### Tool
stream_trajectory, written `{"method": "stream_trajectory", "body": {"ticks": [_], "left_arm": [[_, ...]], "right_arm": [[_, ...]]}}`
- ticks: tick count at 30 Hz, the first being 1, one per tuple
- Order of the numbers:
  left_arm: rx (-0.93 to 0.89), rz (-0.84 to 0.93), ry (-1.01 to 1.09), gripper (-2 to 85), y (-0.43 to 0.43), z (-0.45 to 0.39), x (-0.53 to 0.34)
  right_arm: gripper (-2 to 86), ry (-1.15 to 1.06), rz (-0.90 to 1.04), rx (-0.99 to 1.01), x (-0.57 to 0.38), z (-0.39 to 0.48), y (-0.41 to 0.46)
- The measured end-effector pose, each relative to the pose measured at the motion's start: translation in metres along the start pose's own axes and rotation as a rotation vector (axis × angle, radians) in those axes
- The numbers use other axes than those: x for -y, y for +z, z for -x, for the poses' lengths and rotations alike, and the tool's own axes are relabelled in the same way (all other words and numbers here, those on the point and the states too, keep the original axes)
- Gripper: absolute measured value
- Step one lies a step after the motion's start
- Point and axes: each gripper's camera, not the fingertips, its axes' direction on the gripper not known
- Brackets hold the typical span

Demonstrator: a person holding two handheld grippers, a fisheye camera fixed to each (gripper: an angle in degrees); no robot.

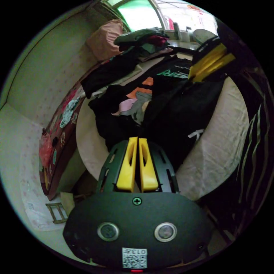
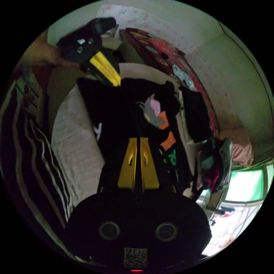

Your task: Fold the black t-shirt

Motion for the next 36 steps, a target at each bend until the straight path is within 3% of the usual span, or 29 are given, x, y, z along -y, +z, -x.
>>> {"method": "stream_trajectory", "body": {"ticks": [5,9,14,18,24,28,32,36], "left_arm": [[-0.003,0.113,0.14,0.5,0.02,-0.048,-0.009],[-0.016,0.182,0.145,1.2,0.024,-0.062,-0.026],[-0.007,0.157,-0.033,1.6,0.008,-0.043,-0.043],[-0.116,0.104,-0.231,2.1,0.026,-0.018,-0.023],[-0.08,0.185,-0.168,0.1,0.065,-0.037,-0.002],[-0.039,0.189,-0.227,-0.2,0.066,-0.046,-0.01],[-0.002,0.181,-0.325,-0.3,0.059,-0.046,-0.016],[-0.015,0.076,-0.274,-0.3,0.048,-0.06,-0.008]], "right_arm": [[4.6,0.082,0.12,0.209,-0.023,0.029,0.041],[7.5,0.198,0.138,0.428,-0.048,0.0,0.044],[8.9,0.4,0.009,0.362,-0.068,-0.064,0.047],[9.3,0.546,-0.044,0.491,-0.053,-0.111,0.084],[2.2,0.49,0.192,0.477,-0.044,-0.115,0.137],[1.4,0.576,0.183,0.528,-0.07,-0.122,0.14],[1.1,0.647,0.007,0.418,-0.087,-0.133,0.114],[0.4,0.478,-0.056,0.421,-0.068,-0.112,0.106]]}}
